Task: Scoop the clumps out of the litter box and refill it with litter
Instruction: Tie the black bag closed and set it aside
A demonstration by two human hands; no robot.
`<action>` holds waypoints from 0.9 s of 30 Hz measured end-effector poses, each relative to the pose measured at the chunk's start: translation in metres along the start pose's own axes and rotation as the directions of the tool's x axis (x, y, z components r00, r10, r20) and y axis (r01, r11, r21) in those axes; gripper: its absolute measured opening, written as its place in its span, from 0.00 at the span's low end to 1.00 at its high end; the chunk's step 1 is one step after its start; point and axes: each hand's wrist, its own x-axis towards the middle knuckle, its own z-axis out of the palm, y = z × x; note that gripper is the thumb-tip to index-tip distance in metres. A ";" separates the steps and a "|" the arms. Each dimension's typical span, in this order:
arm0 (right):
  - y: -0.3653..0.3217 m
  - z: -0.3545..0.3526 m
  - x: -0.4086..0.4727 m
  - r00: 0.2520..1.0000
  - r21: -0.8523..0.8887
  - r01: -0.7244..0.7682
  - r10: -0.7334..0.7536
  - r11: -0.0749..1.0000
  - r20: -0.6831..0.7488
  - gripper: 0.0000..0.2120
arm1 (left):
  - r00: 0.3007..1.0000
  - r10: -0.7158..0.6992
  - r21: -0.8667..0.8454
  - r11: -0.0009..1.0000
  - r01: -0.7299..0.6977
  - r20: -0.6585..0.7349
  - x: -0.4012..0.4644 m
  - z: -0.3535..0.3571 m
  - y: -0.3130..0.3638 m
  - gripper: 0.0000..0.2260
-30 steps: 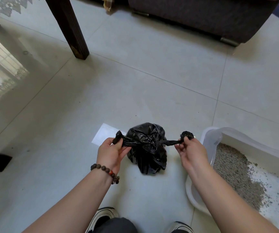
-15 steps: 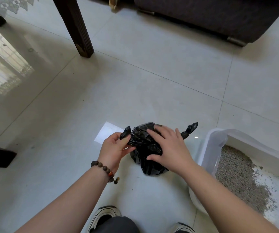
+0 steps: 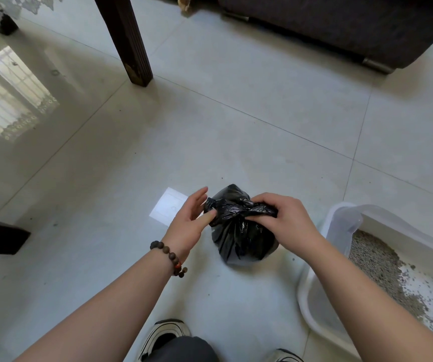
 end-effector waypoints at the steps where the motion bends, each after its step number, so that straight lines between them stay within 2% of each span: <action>1: -0.003 -0.003 -0.001 1.000 0.013 0.003 -0.004 1.000 0.002 0.07 | 0.999 0.014 0.032 0.999 -0.015 0.029 -0.001 0.001 0.001 0.20; 4: -0.017 -0.011 -0.004 1.000 0.060 0.014 -0.013 0.998 -0.007 0.07 | 0.997 0.018 0.068 0.997 -0.023 0.073 0.000 -0.001 -0.001 0.15; 8: -0.051 -0.027 -0.011 0.999 0.171 0.003 -0.008 0.985 0.033 0.06 | 0.988 -0.140 0.057 0.989 0.136 0.067 0.007 -0.004 -0.007 0.20; 10: -0.074 -0.036 -0.016 0.999 0.213 0.012 -0.021 0.977 0.040 0.05 | 0.956 -0.288 -0.146 0.945 0.293 0.058 0.009 0.000 -0.010 0.26; 12: -0.098 -0.047 -0.023 0.999 0.243 0.033 -0.041 0.969 0.027 0.05 | 0.913 -0.388 -0.386 0.828 0.406 0.128 0.009 0.006 -0.007 0.29; 13: -0.110 -0.054 -0.027 0.998 0.260 0.046 -0.053 0.964 0.020 0.05 | 0.901 -0.396 -0.449 0.782 0.432 0.176 0.007 0.010 -0.002 0.26; 15: -0.129 -0.065 -0.031 0.997 0.288 0.073 -0.076 0.955 -0.003 0.05 | 0.894 -0.366 -0.544 0.709 0.449 0.260 0.004 0.018 0.012 0.14; 17: -0.142 -0.076 -0.033 0.996 0.308 0.094 -0.086 0.947 -0.039 0.05 | 0.896 -0.318 -0.607 0.659 0.443 0.309 0.000 0.027 0.027 0.09; 22: -0.159 -0.098 -0.022 0.982 0.275 0.172 -0.140 0.946 -0.130 0.04 | 0.904 -0.267 -0.656 0.624 0.425 0.332 0.005 0.031 0.046 0.10; 27: -0.186 -0.107 -0.006 0.976 0.251 0.204 -0.178 0.946 -0.126 0.04 | 0.913 -0.256 -0.661 0.631 0.406 0.317 0.003 0.022 0.075 0.10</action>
